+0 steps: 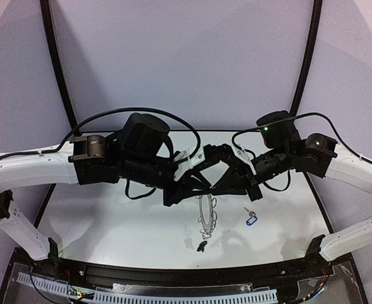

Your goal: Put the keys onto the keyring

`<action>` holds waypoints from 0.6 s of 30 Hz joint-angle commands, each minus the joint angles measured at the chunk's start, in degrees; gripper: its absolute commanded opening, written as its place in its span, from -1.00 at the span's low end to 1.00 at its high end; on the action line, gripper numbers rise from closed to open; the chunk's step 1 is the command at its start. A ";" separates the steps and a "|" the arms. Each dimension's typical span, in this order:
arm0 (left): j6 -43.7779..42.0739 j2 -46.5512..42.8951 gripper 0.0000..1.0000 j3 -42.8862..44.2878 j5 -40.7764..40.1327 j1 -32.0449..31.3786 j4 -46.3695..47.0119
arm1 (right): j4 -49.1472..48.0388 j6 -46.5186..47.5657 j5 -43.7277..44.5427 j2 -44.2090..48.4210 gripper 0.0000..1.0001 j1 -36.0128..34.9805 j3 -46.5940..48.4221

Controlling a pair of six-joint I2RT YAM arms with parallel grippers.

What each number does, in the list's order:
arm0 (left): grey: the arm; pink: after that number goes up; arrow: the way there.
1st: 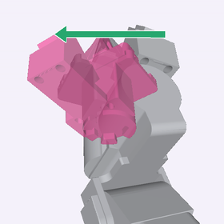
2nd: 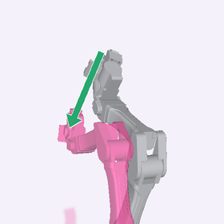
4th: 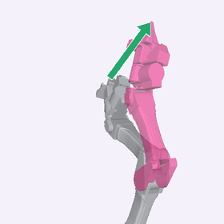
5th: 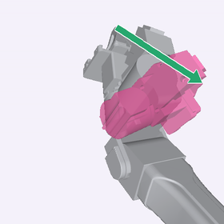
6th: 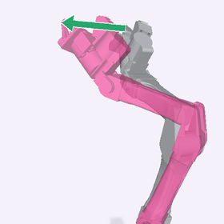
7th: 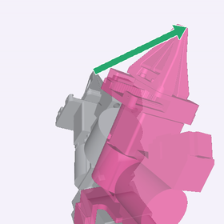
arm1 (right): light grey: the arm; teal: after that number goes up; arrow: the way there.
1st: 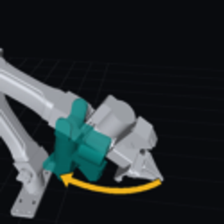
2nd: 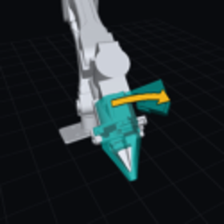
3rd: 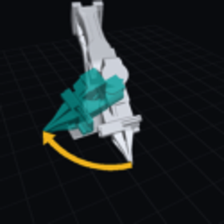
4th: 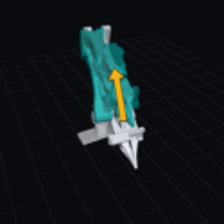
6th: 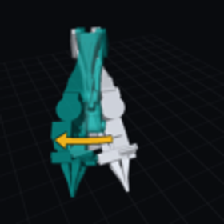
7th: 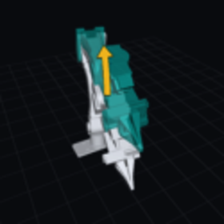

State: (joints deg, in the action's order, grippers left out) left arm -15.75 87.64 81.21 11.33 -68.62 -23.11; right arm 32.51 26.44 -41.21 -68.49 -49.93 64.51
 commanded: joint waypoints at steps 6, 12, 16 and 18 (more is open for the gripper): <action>-1.70 4.17 -0.98 4.51 1.84 -0.17 -4.02 | -2.29 0.93 -1.13 -0.09 -1.00 -2.27 2.38; -4.82 4.74 -0.98 5.06 0.27 -1.91 -9.10 | -3.46 0.02 -0.26 1.72 -1.00 -2.27 1.69; -4.62 4.66 -0.98 3.74 -4.69 -3.08 -7.87 | -5.49 -0.80 0.83 3.34 -1.00 -2.27 0.31; -3.78 4.66 -0.98 3.44 -7.47 -3.10 -6.78 | -6.02 -1.11 1.03 3.80 -1.00 -2.27 -0.17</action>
State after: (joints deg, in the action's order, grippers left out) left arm -18.70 90.17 86.21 9.82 -70.76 -26.30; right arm 33.91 27.14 -39.46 -67.26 -51.03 64.14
